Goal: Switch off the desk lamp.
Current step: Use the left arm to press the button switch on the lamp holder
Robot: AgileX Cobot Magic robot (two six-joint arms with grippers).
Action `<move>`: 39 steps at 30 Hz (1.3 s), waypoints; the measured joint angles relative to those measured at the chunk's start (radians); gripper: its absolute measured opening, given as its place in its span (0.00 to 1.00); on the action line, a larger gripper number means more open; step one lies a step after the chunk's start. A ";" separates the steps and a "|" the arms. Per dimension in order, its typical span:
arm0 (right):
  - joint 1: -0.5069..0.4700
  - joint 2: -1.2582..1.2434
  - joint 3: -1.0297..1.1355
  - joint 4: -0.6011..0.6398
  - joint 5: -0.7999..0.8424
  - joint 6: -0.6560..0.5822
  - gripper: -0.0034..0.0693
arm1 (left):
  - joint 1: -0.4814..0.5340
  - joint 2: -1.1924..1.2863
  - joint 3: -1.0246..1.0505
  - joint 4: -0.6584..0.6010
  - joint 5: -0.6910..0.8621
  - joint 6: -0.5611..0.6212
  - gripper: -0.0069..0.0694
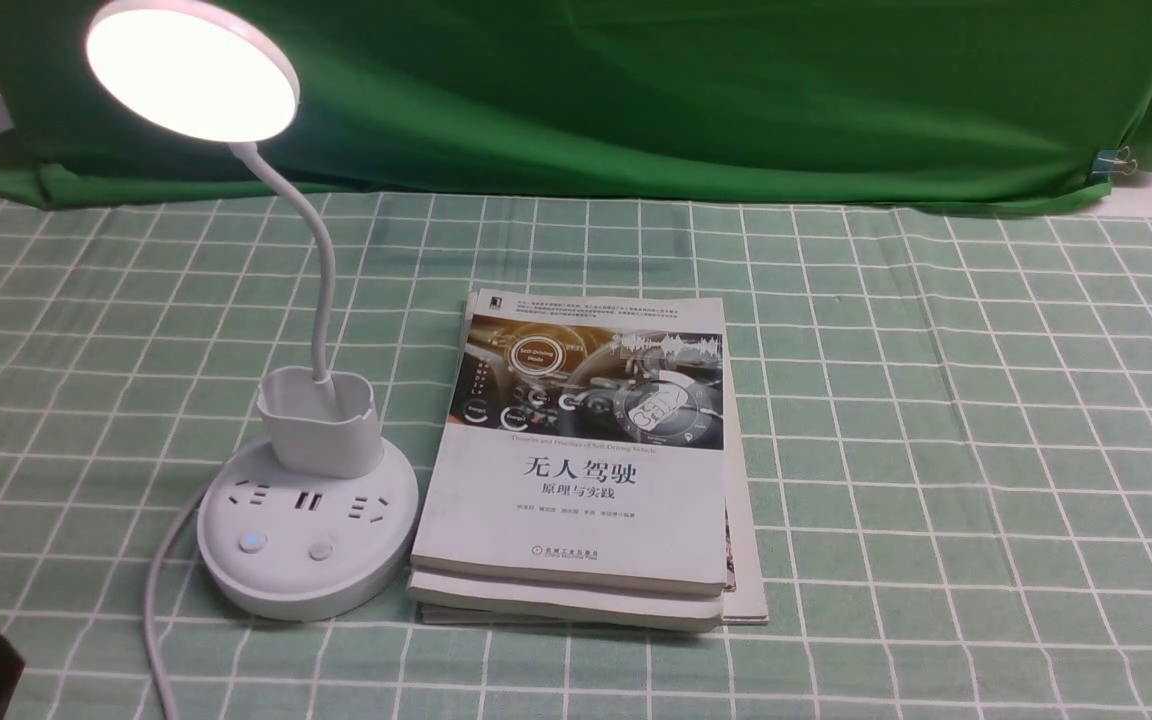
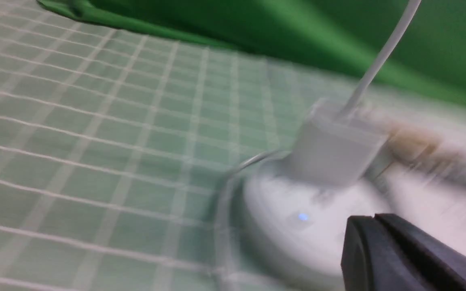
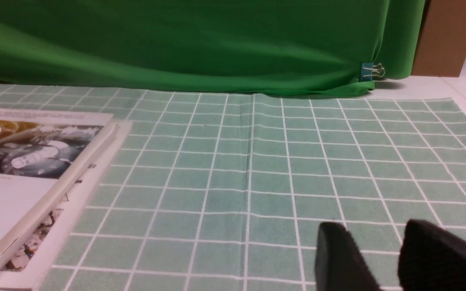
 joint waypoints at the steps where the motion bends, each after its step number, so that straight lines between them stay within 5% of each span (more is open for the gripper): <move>1: 0.000 0.000 0.000 0.000 0.000 0.000 0.38 | 0.000 0.000 0.000 -0.047 -0.014 -0.005 0.09; 7: 0.000 0.000 0.000 0.000 0.000 0.000 0.38 | 0.000 0.000 0.000 -0.417 -0.123 -0.018 0.09; 15: 0.000 0.000 0.000 0.000 0.000 0.000 0.38 | 0.000 0.000 -0.005 -0.454 -0.178 -0.015 0.09; 20: 0.000 0.000 0.000 0.000 0.000 0.000 0.38 | 0.000 0.118 -0.168 -0.353 0.038 -0.015 0.09; 29: 0.000 0.000 0.000 0.000 0.000 0.000 0.38 | 0.000 0.720 -0.591 -0.020 0.602 0.086 0.09; 35: 0.000 0.000 0.000 0.000 0.000 0.000 0.38 | -0.016 1.055 -0.739 0.057 0.685 0.135 0.09; 39: 0.000 0.000 0.000 0.000 0.000 0.000 0.38 | -0.118 1.207 -0.829 0.078 0.705 0.138 0.09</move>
